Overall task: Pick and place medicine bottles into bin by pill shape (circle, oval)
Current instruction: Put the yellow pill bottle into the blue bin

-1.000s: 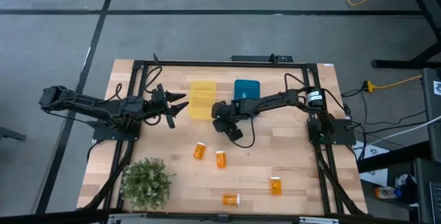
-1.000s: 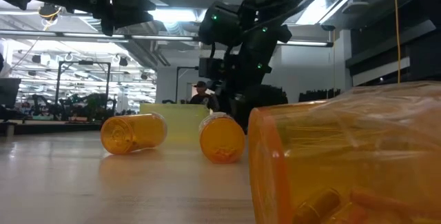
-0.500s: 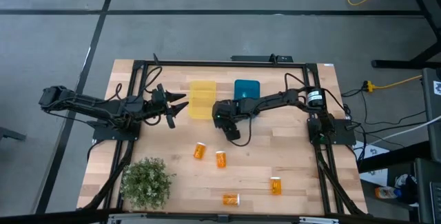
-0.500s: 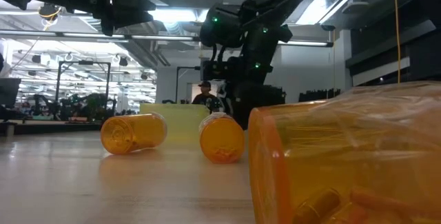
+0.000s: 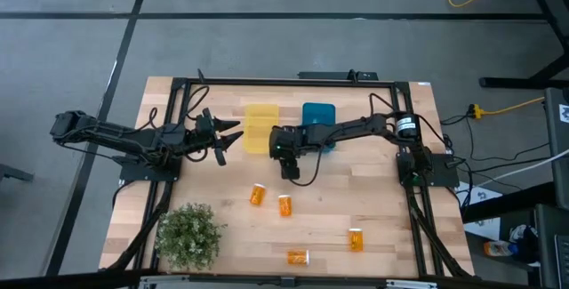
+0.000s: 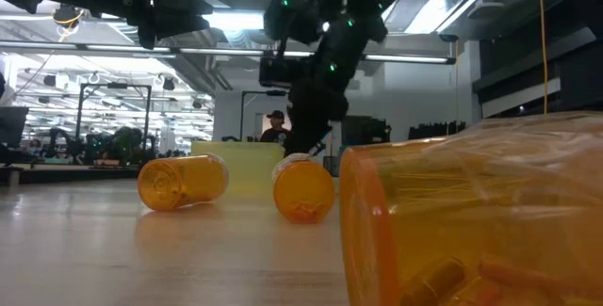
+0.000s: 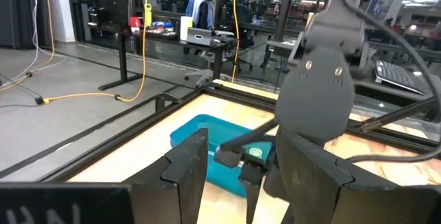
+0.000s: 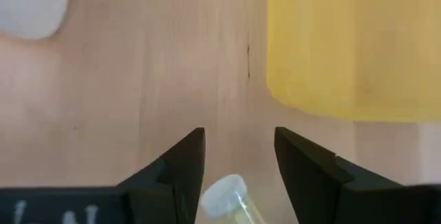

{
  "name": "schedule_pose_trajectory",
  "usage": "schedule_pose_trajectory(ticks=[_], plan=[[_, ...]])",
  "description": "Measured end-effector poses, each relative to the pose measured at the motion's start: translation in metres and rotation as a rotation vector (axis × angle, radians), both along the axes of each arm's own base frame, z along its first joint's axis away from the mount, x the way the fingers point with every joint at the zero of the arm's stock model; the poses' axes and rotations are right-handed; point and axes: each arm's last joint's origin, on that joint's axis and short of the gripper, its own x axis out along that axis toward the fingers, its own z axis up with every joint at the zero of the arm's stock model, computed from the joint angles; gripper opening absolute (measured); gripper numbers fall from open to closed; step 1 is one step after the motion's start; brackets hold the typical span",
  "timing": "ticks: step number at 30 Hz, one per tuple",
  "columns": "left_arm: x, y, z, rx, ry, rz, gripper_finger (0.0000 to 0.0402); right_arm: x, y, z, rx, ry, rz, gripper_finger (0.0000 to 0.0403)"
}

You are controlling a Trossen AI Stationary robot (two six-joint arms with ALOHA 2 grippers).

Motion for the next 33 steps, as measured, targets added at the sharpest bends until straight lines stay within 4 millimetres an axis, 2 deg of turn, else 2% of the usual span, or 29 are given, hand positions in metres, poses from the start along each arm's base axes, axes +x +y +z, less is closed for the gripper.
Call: schedule_pose_trajectory(ticks=[5, 10, 12, 20, 33], plan=[[0.000, 0.000, 0.000, 0.000, 0.000, 0.001, 0.0165, -0.001, 0.000, 0.020, -0.010, 0.086, 0.063, 0.0189], [0.000, 0.000, 0.000, 0.000, 0.000, 0.001, 0.0165, -0.015, 0.002, 0.007, -0.016, 0.207, 0.188, 0.0190], [0.000, 0.000, 0.000, 0.000, 0.000, 0.001, 0.0165, -0.019, 0.002, -0.002, -0.015, 0.228, 0.193, 0.0190], [0.000, 0.000, -0.003, 0.003, 0.028, 0.001, 0.0165, -0.021, -0.003, -0.013, -0.100, 0.234, 0.185, 0.0190], [0.000, 0.000, -0.003, 0.002, 0.027, 0.001, 0.0165, -0.017, -0.002, -0.010, -0.071, 0.181, 0.216, 0.0190]])
